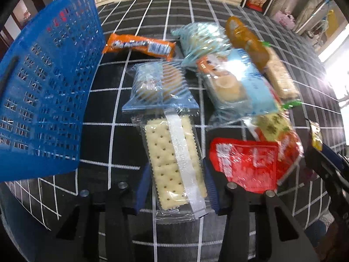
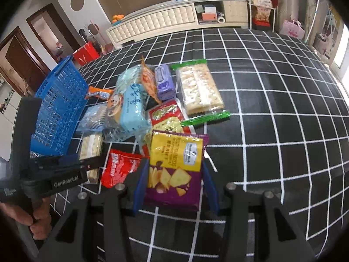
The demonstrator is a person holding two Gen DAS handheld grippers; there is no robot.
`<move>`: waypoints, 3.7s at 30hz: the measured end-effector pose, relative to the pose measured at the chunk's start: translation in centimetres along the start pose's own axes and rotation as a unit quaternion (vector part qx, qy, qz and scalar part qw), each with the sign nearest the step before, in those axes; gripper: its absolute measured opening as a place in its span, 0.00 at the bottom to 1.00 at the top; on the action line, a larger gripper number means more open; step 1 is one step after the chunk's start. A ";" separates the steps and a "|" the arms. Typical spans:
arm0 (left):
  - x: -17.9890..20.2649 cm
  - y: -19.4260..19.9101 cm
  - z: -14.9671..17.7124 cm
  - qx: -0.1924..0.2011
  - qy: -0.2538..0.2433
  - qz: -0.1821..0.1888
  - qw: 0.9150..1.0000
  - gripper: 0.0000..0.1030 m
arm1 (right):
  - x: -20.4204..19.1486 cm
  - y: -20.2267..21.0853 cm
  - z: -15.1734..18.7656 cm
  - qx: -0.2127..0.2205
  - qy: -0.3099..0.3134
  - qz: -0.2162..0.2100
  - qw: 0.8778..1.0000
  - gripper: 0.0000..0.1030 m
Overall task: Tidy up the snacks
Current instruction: 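Drop the cracker pack into the basket with the left tool while the right carries chips, then lower the chips bag into the blue basket and open the right tool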
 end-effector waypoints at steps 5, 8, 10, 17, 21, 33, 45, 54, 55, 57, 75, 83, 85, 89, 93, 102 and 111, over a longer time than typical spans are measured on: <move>0.2 4.5 1.0 0.036 -0.025 0.034 0.998 0.42 | -1.1 1.6 -0.5 0.009 -0.002 0.004 1.000 0.51; 0.3 7.8 1.0 0.058 -0.038 0.054 0.996 0.42 | -2.3 2.9 -1.3 0.021 0.003 0.006 1.000 0.51; 0.8 10.0 0.7 0.068 -0.040 0.068 0.995 0.42 | -3.2 3.9 -1.9 0.029 0.006 0.005 1.000 0.51; -1.8 15.5 0.0 0.116 -0.045 0.095 0.988 0.42 | -7.2 6.6 -4.1 0.053 0.025 0.001 0.998 0.51; -4.9 17.8 -1.2 0.134 -0.039 0.099 0.985 0.42 | -10.4 7.7 -5.9 0.072 0.044 0.000 0.996 0.51; -13.7 20.3 -6.6 0.154 -0.022 0.083 0.984 0.42 | -20.6 6.5 -10.2 0.086 0.090 -0.049 0.991 0.51; -16.9 18.1 -11.6 0.120 -0.074 0.060 0.988 0.42 | -24.8 2.4 -14.6 0.069 0.103 -0.060 0.991 0.51; -17.4 13.5 -14.1 0.084 -0.077 0.047 0.992 0.42 | -25.0 -1.2 -16.2 0.045 0.092 -0.062 0.993 0.51; -17.4 13.1 -14.3 0.082 -0.077 0.045 0.993 0.42 | -24.9 -1.4 -16.2 0.044 0.090 -0.062 0.993 0.51; -17.4 12.4 -14.7 0.078 -0.077 0.044 0.993 0.42 | -24.7 -1.8 -16.3 0.040 0.089 -0.059 0.993 0.51; -19.7 14.2 -14.3 0.104 -0.045 0.067 0.991 0.66 | -24.4 -1.2 -16.1 0.031 0.095 -0.045 0.994 0.51; -23.1 16.1 -14.1 0.125 -0.030 0.063 0.990 0.66 | -27.9 -1.3 -18.0 0.030 0.139 -0.037 0.989 0.51; -23.7 16.3 -14.2 0.128 -0.027 0.063 0.989 0.66 | -28.9 -2.2 -18.5 0.021 0.146 -0.039 0.988 0.51; -24.9 16.2 -14.5 0.131 -0.020 0.065 0.989 0.66 | -29.7 -4.3 -19.2 0.006 0.162 -0.020 0.987 0.51; -25.5 15.3 -14.8 0.129 -0.021 0.051 0.990 0.66 | -29.7 -6.6 -19.9 -0.014 0.169 -0.002 0.986 0.51; -25.1 13.6 -15.4 0.125 -0.030 0.051 0.990 0.66 | -29.1 -9.7 -20.2 -0.037 0.191 0.040 0.980 0.51; -24.9 13.8 -15.2 0.129 -0.017 0.055 0.990 0.66 | -27.9 -8.6 -20.2 -0.012 0.185 0.053 0.981 0.81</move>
Point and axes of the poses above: each gripper's, at about its wrist camera, not at the fingertips, and y roughly against the way its jaws point, x to its right, z to its underside, the point moved 7 cm from there along -y, roughly the way its jaws point, and after that the axes turned 10 degrees about y, right-handed, at the moved point
